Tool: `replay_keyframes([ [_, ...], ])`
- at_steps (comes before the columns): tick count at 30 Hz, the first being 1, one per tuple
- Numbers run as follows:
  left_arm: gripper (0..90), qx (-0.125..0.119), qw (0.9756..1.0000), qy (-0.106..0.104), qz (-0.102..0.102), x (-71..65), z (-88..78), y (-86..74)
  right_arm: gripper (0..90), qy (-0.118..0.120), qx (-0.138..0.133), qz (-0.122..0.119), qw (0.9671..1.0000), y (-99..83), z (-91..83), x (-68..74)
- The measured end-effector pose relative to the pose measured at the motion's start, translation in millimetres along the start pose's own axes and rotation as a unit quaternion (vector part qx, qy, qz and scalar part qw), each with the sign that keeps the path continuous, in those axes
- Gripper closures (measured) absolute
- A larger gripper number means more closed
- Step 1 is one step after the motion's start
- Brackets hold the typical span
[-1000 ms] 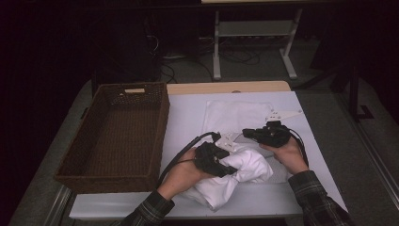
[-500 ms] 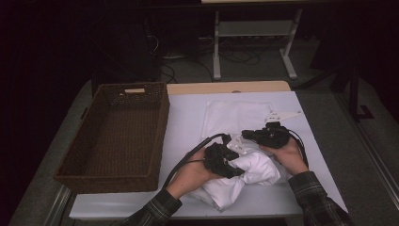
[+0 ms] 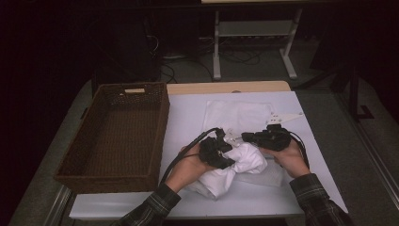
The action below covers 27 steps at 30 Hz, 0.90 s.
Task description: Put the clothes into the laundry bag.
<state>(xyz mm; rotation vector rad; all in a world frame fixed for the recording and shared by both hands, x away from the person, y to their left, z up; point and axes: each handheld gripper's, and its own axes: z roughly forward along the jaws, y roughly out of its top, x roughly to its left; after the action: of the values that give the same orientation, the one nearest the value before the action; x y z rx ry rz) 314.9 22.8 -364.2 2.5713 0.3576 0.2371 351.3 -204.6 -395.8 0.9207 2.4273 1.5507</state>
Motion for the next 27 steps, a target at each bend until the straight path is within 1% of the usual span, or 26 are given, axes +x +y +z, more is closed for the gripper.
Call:
replay_keyframes([
  [1,66.2,0.006,0.9999,0.01,0.001,1.4,-0.7,-1.1,89.4,0.001,0.0,-0.001,1.0,0.5,0.0,1.1],
  [2,66.3,0.007,0.9999,0.012,-0.003,3.4,-1.5,-2.6,89.4,0.001,-0.001,-0.002,1.0,1.0,0.3,2.0],
  [3,66.3,0.004,0.9999,0.006,-0.01,5.8,-2.2,-4.2,89.4,0.002,-0.001,-0.002,1.0,1.6,0.4,2.9],
  [4,66.3,0.004,0.9999,0.006,-0.01,5.8,-2.2,-4.2,89.4,0.002,-0.001,-0.002,1.0,1.6,0.4,2.9],
  [5,66.3,0.0,0.9998,-0.001,-0.019,9.5,-2.4,-6.1,89.4,0.003,-0.003,-0.003,1.0,2.3,0.8,3.6],
  [8,66.4,-0.001,0.9998,-0.002,-0.022,10.0,-1.8,-6.2,89.4,0.003,-0.003,-0.004,1.0,4.1,1.3,5.4],
  [9,66.4,0.002,0.9996,-0.005,-0.026,11.5,2.2,-4.9,89.4,0.004,-0.002,-0.004,1.0,5.2,0.8,6.9],
  [12,66.3,0.006,0.9996,-0.003,-0.029,13.2,2.6,-3.2,89.4,0.005,-0.004,-0.004,1.0,6.1,-0.5,7.6],
  [13,66.4,0.006,0.9994,-0.001,-0.033,13.2,2.8,-2.5,89.4,0.006,-0.006,-0.005,0.9999,7.0,-1.4,8.2],
  [15,66.4,0.009,0.9995,0.002,-0.032,13.7,2.5,-1.4,89.4,0.006,-0.008,-0.006,0.9999,7.6,-2.1,8.6],
  [16,66.4,0.014,0.9994,0.015,-0.028,14.9,0.2,0.8,89.4,0.006,-0.009,-0.006,0.9999,8.6,-3.4,9.6],
  [18,66.5,0.018,0.9991,0.022,-0.032,17.7,-2.0,1.7,89.4,0.009,-0.02,-0.007,0.9997,12.4,-9.1,11.8],
  [20,66.5,0.019,0.9985,0.026,-0.043,21.7,-1.4,1.3,89.4,0.012,-0.027,-0.005,0.9995,15.5,-12.5,13.5],
  [21,66.4,0.019,0.9985,0.026,-0.043,21.7,-1.4,1.3,89.4,0.012,-0.027,-0.005,0.9995,15.5,-12.5,13.5],
  [22,66.4,0.021,0.998,0.028,-0.052,25.6,2.9,0.9,89.4,0.013,-0.029,-0.005,0.9995,17.0,-13.1,14.7],
  [23,66.1,0.018,0.9977,0.026,-0.061,27.7,6.5,0.5,89.4,0.014,-0.029,-0.009,0.9994,19.1,-12.0,17.3],
  [24,65.7,0.011,0.9969,0.02,-0.075,30.5,12.4,0.3,89.4,0.017,-0.026,-0.011,0.9995,20.3,-8.7,20.9],
  [25,65.5,0.008,0.9966,0.019,-0.079,31.0,14.5,0.7,89.4,0.018,-0.025,-0.014,0.9994,20.7,-7.5,22.0],
  [26,65.2,0.008,0.9966,0.019,-0.079,31.0,14.5,0.7,89.4,0.02,-0.024,-0.014,0.9994,21.1,-6.3,23.1],
  [27,64.7,0.0,0.9958,0.024,-0.089,31.4,20.4,2.3,89.4,0.023,-0.025,-0.013,0.9993,21.8,-5.2,24.5],
])
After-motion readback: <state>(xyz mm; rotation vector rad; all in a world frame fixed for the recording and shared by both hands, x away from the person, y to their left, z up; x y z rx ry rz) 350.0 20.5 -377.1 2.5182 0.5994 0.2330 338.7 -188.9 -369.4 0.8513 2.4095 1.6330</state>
